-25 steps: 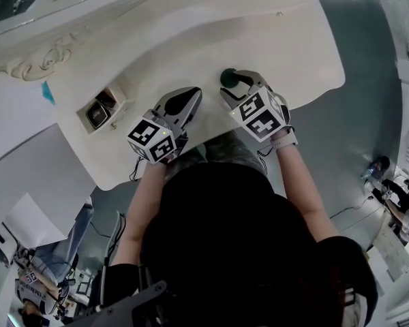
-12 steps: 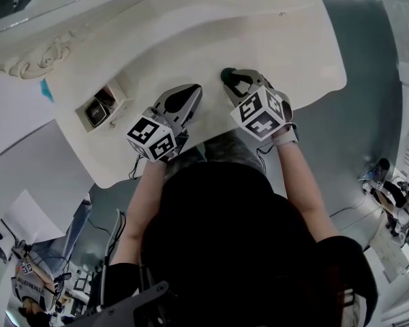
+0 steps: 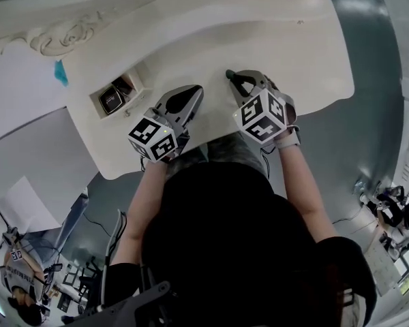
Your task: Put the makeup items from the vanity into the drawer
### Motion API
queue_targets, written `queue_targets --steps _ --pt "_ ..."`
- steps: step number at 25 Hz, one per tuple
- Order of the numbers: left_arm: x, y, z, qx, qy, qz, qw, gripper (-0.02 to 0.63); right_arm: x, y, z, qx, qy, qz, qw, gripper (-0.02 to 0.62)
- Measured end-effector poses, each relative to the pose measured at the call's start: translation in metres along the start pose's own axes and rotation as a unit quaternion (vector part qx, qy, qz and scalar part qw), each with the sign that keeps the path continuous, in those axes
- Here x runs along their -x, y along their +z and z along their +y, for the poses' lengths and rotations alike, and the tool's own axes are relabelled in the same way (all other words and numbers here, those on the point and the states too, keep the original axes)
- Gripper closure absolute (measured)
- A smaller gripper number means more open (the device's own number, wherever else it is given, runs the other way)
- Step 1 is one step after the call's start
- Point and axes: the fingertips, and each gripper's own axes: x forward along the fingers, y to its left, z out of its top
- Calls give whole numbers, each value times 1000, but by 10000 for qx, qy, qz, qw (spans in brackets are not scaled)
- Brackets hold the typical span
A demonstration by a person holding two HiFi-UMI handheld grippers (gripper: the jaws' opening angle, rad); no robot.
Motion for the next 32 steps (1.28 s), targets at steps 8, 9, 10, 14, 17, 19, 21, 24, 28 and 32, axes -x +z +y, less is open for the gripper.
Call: queue_targets --steps 8,9,10,14,17,19,21,24,28,32 --pt "46 11 6 -12 290 -269 9992 592 7 67 36 337 195 -486 9981 543" --pt "52 11 7 0 321 -300 9990 592 7 74 40 377 214 -526 9977 541" --pt "59 12 8 10 360 -338 9988 592 8 81 44 420 238 -572 9972 542" --pt "88 15 17 36 523 -495 9974 592 7 114 61 559 340 -792 9947 541" --pt "110 17 25 62 652 -615 9960 592 7 140 74 687 392 -951 9923 541" --pt "123 19 29 78 733 -705 9948 592 7 157 82 773 422 -1064 9904 541" --pt "135 20 33 96 810 -791 9935 592 6 172 90 827 449 -1175 9886 541" --pt "151 21 38 117 920 -916 9915 592 2 191 101 922 504 -1278 9862 541" --pt "176 22 47 165 1075 -1051 9885 592 -7 211 119 1097 637 -1302 9833 541" --pt "200 21 56 213 1253 -1171 9850 592 -18 228 132 1147 712 -1282 9825 538"
